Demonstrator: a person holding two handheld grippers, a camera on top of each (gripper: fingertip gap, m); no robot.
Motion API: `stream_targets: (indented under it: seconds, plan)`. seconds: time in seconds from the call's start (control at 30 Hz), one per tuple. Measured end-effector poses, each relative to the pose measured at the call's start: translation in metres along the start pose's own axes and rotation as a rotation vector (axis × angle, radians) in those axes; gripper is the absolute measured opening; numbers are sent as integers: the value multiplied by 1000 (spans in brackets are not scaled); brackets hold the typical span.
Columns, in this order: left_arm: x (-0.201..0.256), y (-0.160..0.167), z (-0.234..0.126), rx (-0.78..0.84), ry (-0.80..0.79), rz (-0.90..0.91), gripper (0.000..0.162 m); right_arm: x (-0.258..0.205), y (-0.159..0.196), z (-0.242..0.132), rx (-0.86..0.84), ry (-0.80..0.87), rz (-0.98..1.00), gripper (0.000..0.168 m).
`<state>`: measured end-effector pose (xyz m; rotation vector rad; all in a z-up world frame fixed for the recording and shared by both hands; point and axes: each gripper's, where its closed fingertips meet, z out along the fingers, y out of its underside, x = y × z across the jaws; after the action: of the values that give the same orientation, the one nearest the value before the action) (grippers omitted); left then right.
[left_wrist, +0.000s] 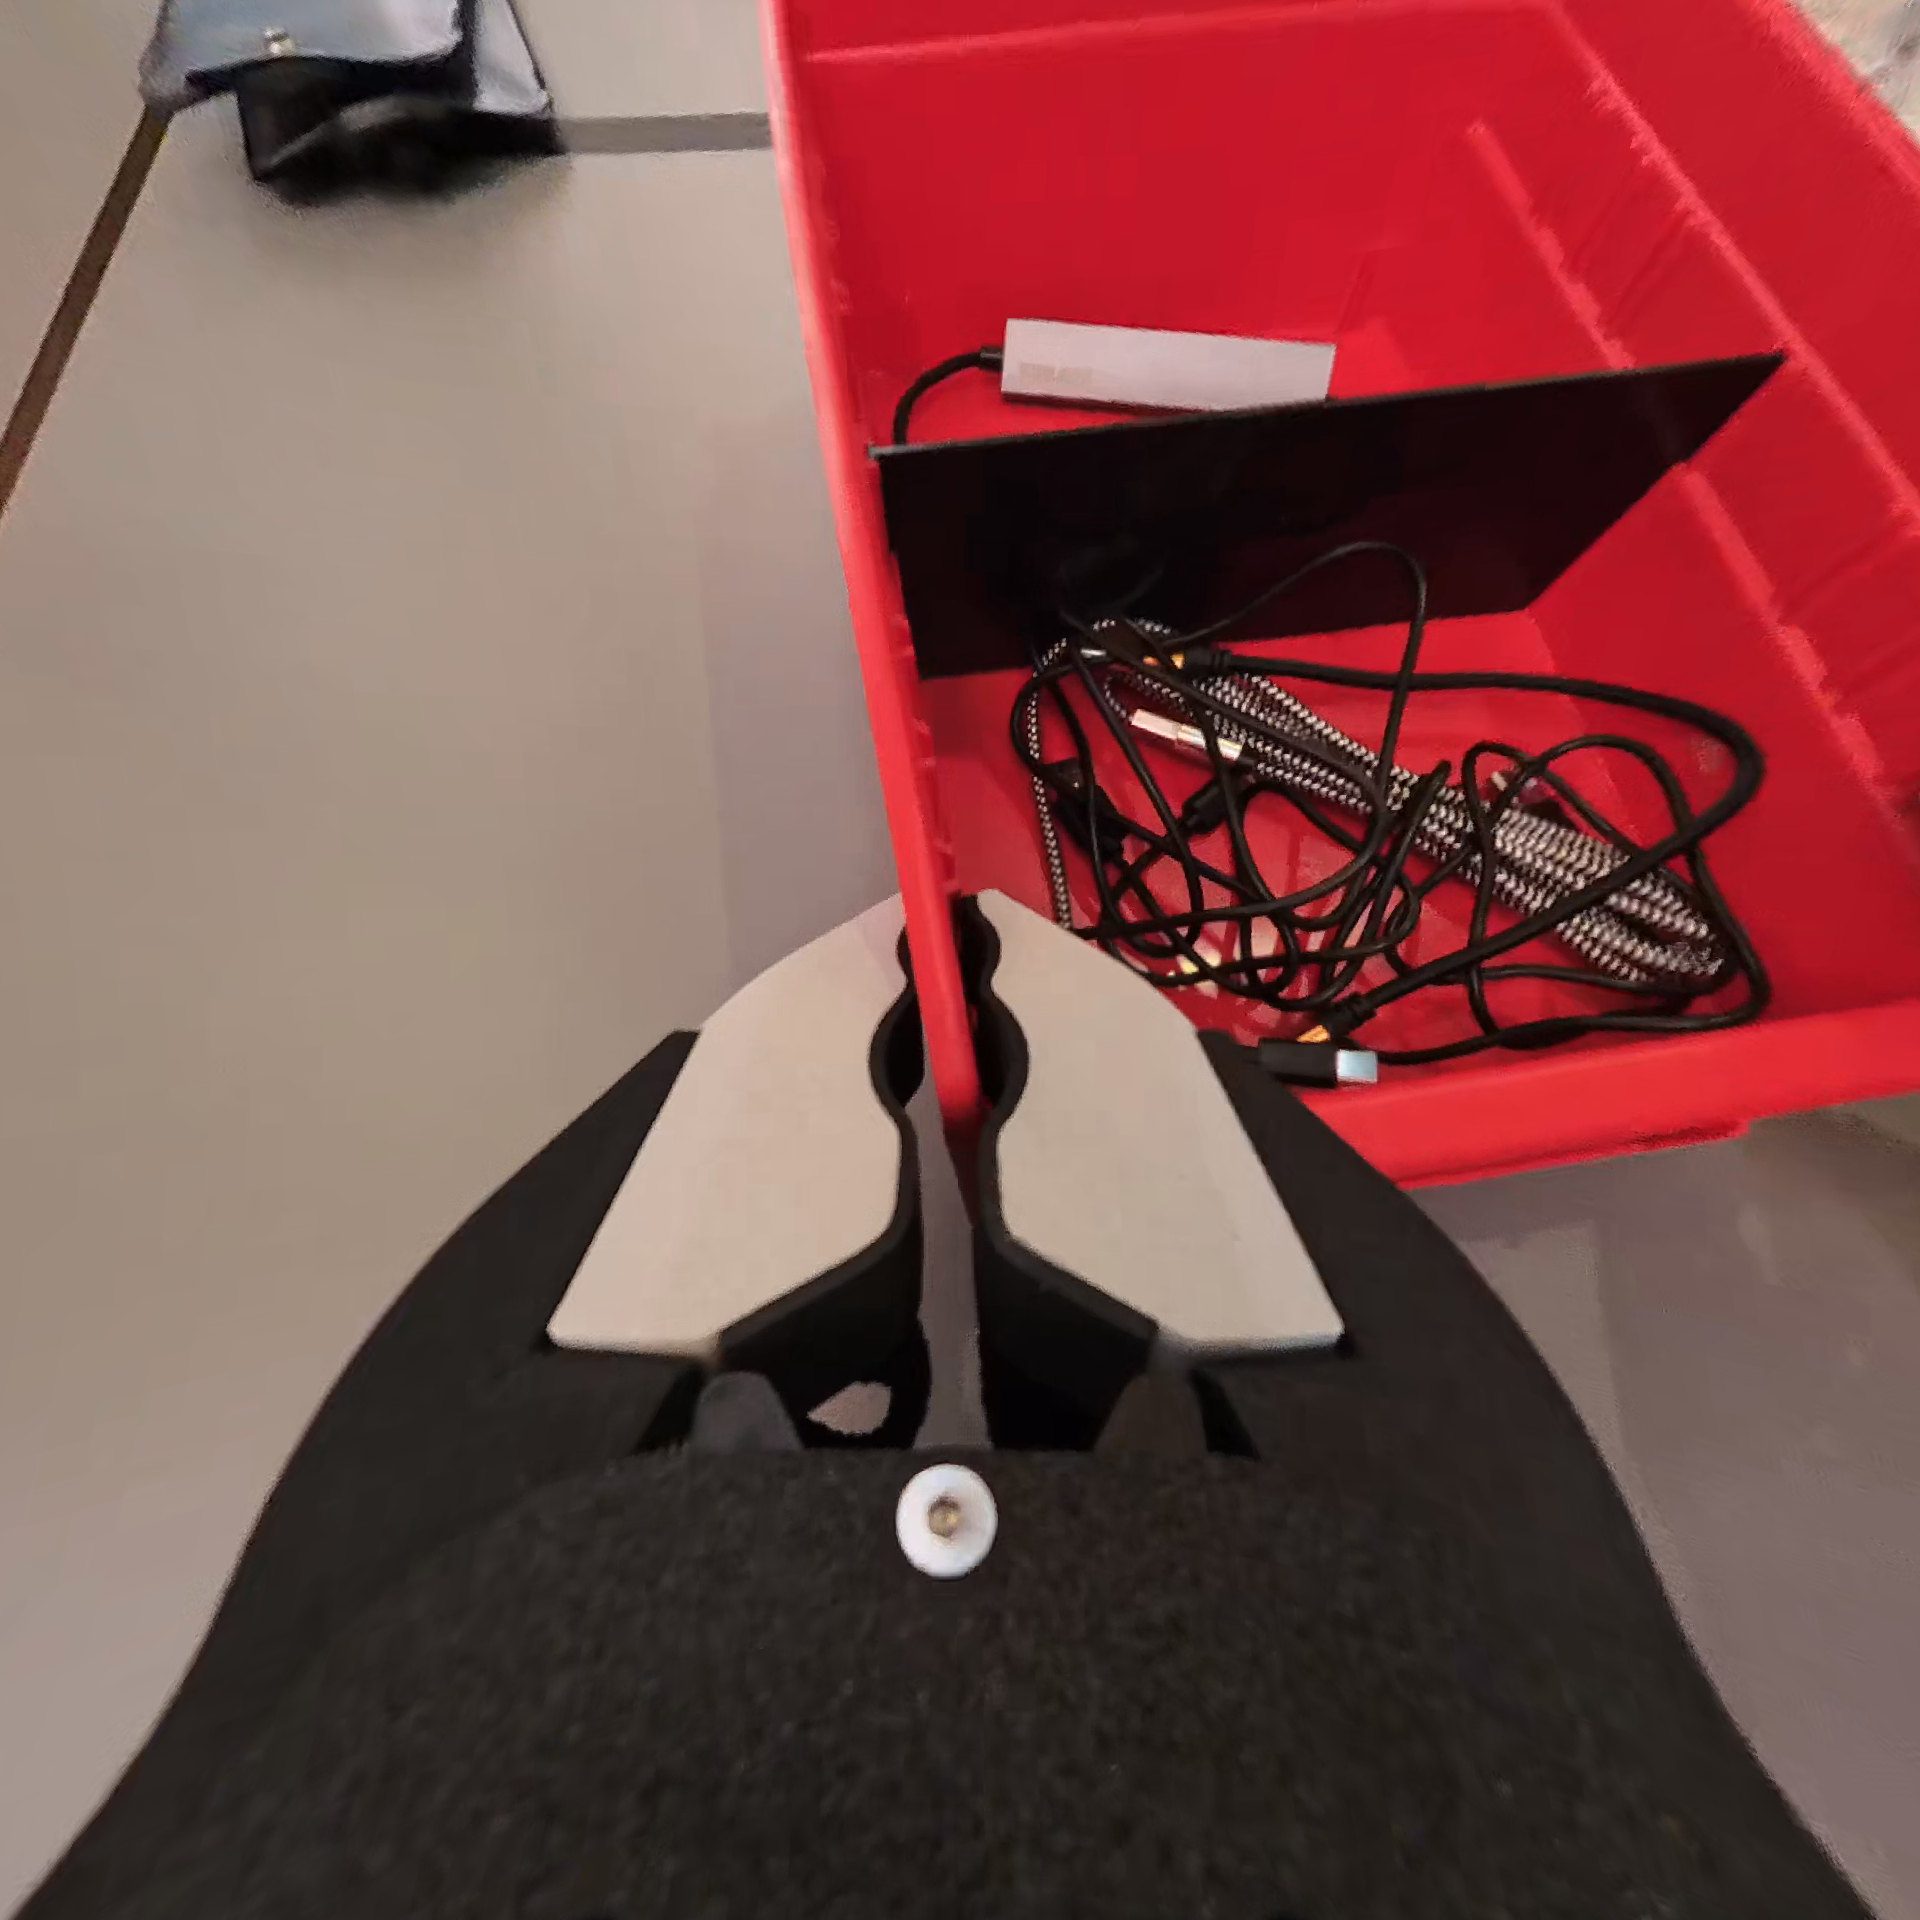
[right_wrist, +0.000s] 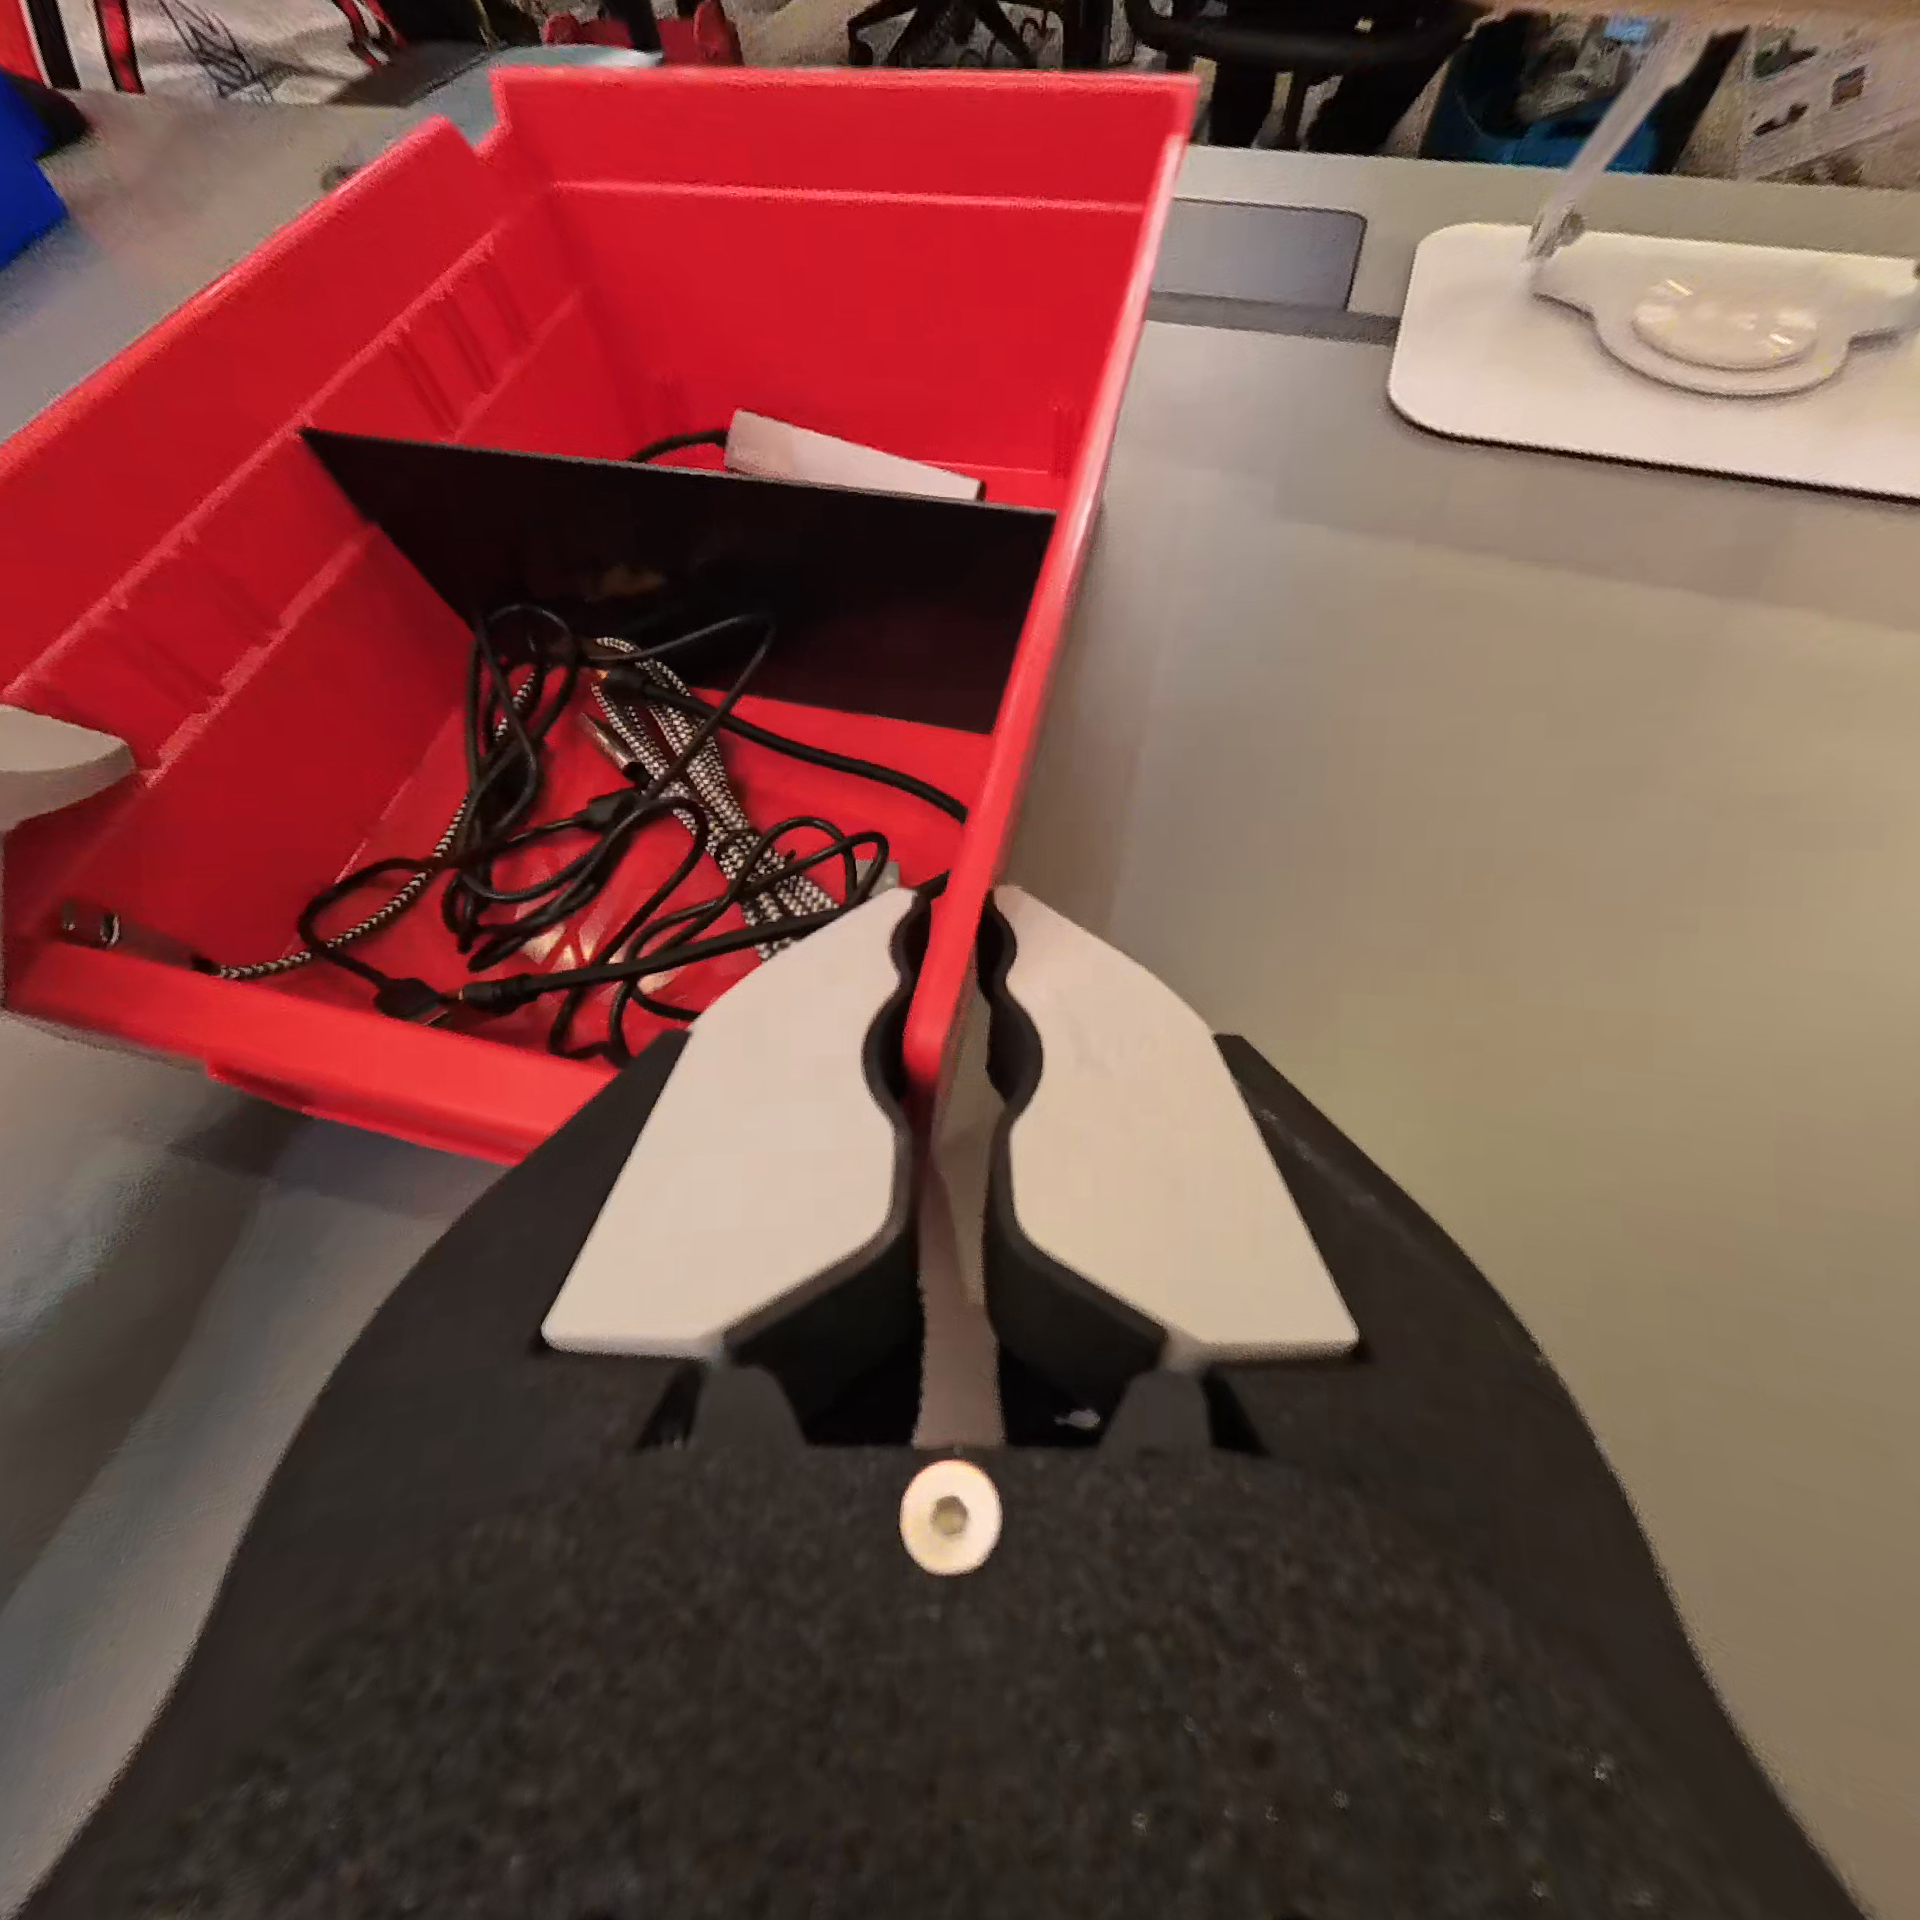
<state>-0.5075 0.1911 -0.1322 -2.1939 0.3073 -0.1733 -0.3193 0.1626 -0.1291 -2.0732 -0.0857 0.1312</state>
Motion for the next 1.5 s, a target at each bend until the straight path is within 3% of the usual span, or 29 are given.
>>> stream_targets:
  seconds: [0.2, 0.4, 0.6, 0.7, 0.83, 1.0, 1.13, 1.27, 1.5]
  plan:
    - [-4, 1, 0, 15, 6, -48, 4, -6, 0, -1, 19, -48, 33, 12]
    - [-4, -4, 0, 64, 6, -64, 4, -16, 3, -11, 17, -261, 11, 26]
    - [-2, -6, -4, 69, -45, -33, 13, -3, -1, -61, 71, -505, -63, 24]
    - [-4, -9, -14, 80, -103, -12, 19, 39, -5, -91, 121, -500, -105, 24]
    - [0, -22, -52, 176, -160, -30, 24, 150, -13, -130, 206, -345, -131, 25]
    - [69, -4, -73, 260, 25, -122, 24, 322, -1, -187, 245, -26, -70, 26]
    - [126, 22, -60, 245, 137, -98, 22, 421, 35, -220, 252, 211, -20, 26]
    - [146, 18, -47, 211, 164, 9, 22, 455, 71, -221, 228, 338, 8, 25]
    - [150, 22, -43, 190, 190, 9, 22, 447, 65, -210, 244, 274, 26, 19]
